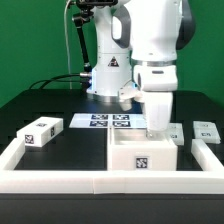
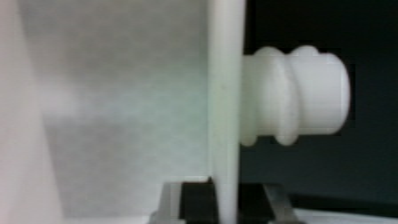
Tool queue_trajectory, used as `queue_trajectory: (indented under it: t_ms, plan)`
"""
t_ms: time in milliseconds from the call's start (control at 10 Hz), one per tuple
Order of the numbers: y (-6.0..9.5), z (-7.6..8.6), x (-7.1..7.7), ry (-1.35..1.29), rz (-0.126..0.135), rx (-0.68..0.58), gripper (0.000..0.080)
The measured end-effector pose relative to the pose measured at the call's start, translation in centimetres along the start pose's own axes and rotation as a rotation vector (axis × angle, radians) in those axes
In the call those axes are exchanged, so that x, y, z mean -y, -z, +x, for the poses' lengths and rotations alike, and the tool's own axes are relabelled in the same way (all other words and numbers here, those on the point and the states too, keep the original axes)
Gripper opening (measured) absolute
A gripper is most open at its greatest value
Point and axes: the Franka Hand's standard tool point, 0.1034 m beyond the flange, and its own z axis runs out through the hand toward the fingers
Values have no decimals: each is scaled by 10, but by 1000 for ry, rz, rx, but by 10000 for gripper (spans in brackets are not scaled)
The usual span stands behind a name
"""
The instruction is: Assemble cabinet
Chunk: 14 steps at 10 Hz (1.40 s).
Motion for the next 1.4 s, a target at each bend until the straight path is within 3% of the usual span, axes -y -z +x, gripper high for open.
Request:
queue_trajectory:
  t_ms: [300, 600, 1000, 1100, 1300, 1400]
  plan:
    - [0, 21, -18, 19, 1, 1, 34]
    - [1, 35, -21, -10, 12, 5, 34]
    - [2, 39, -21, -32, 23, 10, 34]
    - [2, 38, -21, -33, 24, 10, 107]
    - [2, 38, -21, -34, 24, 10, 428]
    - [3, 37, -21, -39, 23, 10, 428]
